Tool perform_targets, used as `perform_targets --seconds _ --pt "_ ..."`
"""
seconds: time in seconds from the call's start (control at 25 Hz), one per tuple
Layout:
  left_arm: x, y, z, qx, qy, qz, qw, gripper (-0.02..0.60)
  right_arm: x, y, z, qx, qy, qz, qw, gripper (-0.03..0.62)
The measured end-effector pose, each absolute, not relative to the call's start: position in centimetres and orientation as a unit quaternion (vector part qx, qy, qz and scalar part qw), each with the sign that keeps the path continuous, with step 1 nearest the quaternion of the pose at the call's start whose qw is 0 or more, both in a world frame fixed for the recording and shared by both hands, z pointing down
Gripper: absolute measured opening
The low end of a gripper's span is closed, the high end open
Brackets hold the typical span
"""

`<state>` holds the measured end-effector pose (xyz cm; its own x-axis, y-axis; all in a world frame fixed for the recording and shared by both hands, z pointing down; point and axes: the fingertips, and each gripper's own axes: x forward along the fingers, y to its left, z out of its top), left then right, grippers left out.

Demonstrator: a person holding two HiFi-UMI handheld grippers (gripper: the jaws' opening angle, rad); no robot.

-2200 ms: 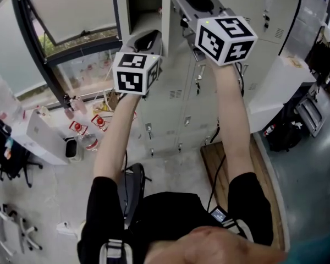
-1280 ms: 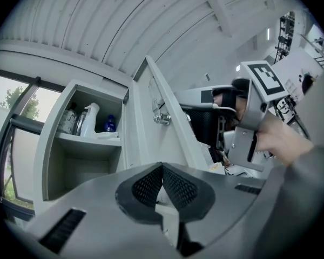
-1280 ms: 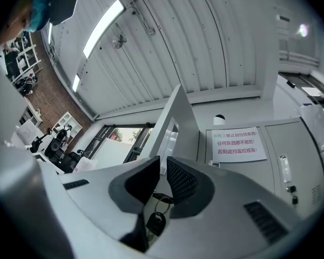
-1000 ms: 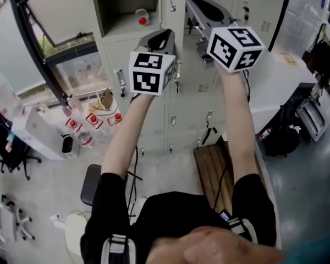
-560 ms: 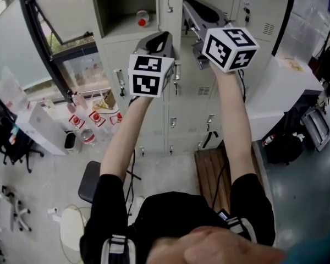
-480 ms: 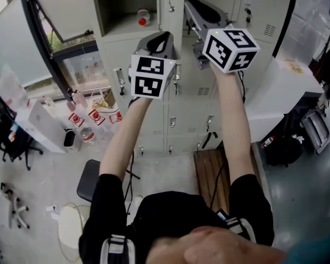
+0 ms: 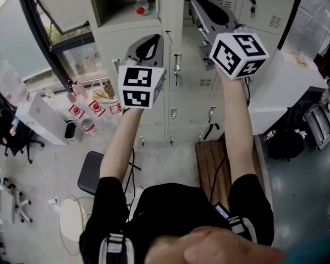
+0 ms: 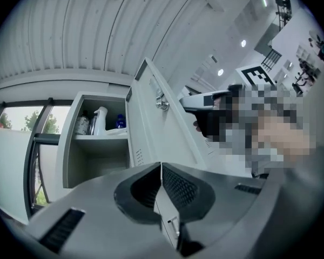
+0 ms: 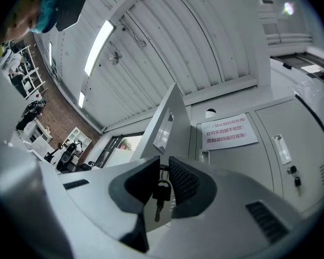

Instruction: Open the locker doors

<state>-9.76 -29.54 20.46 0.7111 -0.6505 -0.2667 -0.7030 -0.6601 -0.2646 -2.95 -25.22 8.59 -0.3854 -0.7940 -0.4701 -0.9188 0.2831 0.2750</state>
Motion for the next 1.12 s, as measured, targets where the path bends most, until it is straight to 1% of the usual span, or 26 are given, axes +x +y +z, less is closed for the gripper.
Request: perform_targets --seconds 0.28,0.44,0.68,0.88,1.12 --pt "-11.1 -27.7 25.2 -0.887 0.412 0.055 0.200 0.009 -2.6 -23.0 12.3 -0.543 0.790 0.255 0.129 0.052" --pt "-11.4 -27.1 27.6 -0.890 0.414 0.053 0.184 0.009 -2.5 -22.0 15.7 -0.551 0.787 0.252 0.119 0.054" --pt "-11.5 -27.2 31.4 -0.891 0.425 0.050 0.153 0.009 -1.9 -22.3 22.7 -0.578 0.775 0.246 0.065 0.054" --pt "-11.0 -26.0 35.5 -0.896 0.422 0.034 0.135 0.009 -2.2 -22.1 30.1 -0.594 0.774 0.216 0.026 0.054" --pt "-10.2 -25.4 40.6 -0.898 0.428 0.015 0.098 0.009 -2.1 -21.9 36.4 -0.608 0.773 0.179 0.016 0.057"
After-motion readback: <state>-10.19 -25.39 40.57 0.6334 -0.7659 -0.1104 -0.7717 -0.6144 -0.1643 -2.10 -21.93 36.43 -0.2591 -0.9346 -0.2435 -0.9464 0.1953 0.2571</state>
